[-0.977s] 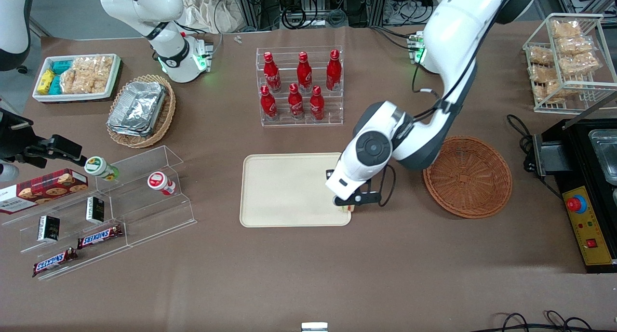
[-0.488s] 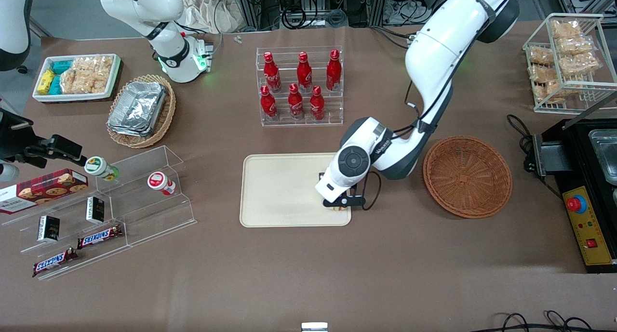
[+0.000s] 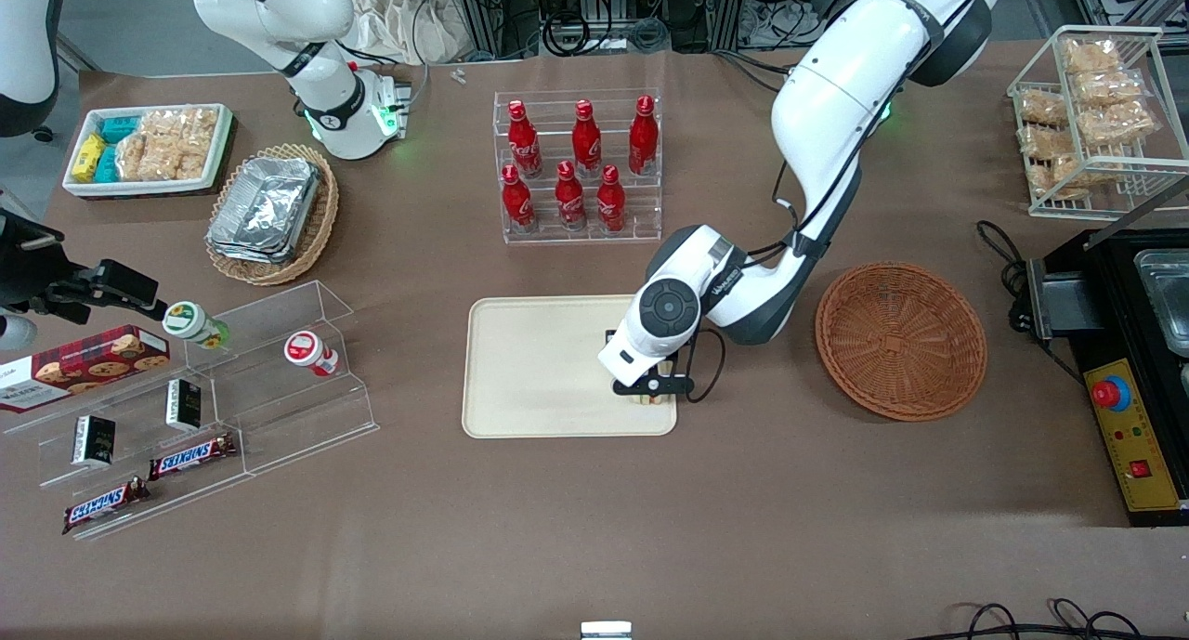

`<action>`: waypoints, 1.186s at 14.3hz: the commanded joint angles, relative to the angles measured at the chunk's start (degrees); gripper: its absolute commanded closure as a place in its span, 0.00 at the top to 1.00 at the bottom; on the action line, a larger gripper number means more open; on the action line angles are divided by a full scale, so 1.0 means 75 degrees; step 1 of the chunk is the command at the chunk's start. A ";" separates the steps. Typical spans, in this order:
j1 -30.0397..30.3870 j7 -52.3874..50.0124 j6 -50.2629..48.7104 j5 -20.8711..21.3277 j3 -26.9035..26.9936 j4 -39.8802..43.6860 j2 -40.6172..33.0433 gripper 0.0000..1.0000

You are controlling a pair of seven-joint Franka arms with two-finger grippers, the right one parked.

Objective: Place sandwich from basket to tray

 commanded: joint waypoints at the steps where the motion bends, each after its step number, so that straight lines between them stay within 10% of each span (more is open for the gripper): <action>1: 0.0037 -0.0048 -0.0096 0.0102 0.0074 0.0142 -0.0289 1.00; 7: 0.0270 0.0045 -0.0842 0.0067 0.1081 0.0142 -0.1834 1.00; 17: 0.2918 0.2759 -0.3210 -0.0648 0.1164 0.0049 -0.4098 1.00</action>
